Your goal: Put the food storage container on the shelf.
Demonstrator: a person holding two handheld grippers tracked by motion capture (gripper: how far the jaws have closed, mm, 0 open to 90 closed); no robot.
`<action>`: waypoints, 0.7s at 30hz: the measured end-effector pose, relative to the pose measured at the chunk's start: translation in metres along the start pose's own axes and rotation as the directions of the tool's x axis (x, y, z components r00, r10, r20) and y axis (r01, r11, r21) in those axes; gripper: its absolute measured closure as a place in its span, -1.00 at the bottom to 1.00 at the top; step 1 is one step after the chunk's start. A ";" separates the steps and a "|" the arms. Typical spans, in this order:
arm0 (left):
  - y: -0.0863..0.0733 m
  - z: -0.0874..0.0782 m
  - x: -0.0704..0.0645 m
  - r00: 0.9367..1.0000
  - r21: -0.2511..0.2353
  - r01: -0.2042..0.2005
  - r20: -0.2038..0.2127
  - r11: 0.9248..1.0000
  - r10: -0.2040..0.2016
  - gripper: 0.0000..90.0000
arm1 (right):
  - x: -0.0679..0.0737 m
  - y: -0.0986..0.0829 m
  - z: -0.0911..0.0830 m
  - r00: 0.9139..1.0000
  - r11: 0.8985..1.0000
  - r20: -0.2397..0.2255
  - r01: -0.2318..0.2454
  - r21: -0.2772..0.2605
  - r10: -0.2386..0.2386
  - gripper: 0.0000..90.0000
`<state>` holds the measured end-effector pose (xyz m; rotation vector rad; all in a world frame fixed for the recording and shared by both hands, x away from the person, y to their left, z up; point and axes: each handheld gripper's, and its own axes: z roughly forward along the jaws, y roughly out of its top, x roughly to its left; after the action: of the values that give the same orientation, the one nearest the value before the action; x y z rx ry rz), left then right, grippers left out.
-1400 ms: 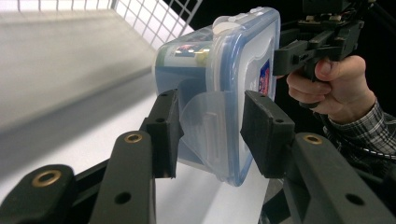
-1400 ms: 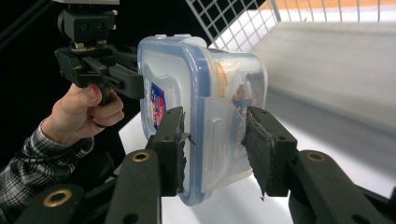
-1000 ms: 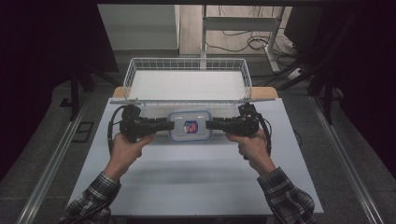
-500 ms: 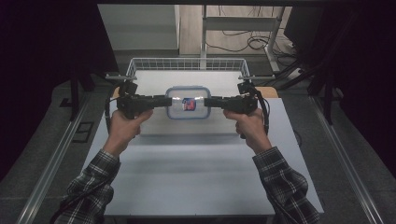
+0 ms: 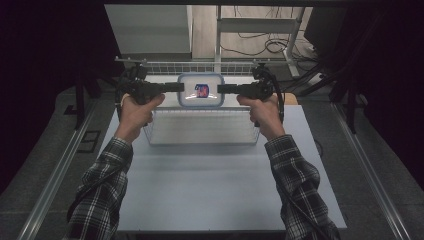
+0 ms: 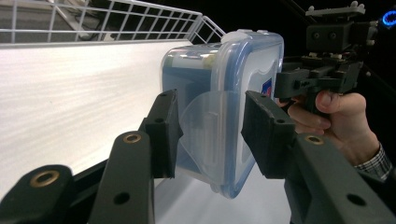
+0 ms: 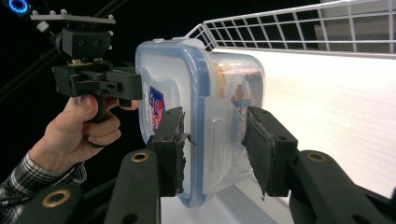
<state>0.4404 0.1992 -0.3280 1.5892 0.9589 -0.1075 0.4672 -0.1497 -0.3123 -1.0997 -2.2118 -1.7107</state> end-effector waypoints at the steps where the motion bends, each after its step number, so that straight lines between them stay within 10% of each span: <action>1: 0.002 0.001 0.001 1.000 -0.004 0.004 -0.002 1.000 -0.004 0.26 | -0.002 0.002 0.001 1.000 1.000 0.000 -0.005 -0.003 0.005 0.29; 17: 0.002 0.021 0.029 0.999 -0.026 0.043 -0.014 0.999 -0.044 0.24 | -0.035 0.007 0.017 0.995 0.995 0.014 -0.101 -0.004 0.101 0.26; 21: 0.004 0.026 0.027 0.998 -0.004 0.020 -0.051 1.000 -0.020 0.20 | -0.032 0.008 0.019 0.995 0.998 0.079 -0.066 -0.007 0.066 0.31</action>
<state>0.4718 0.1913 -0.3473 1.5860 1.0144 -0.0790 0.5013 -0.1468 -0.3288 -1.2478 -2.1914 -1.6735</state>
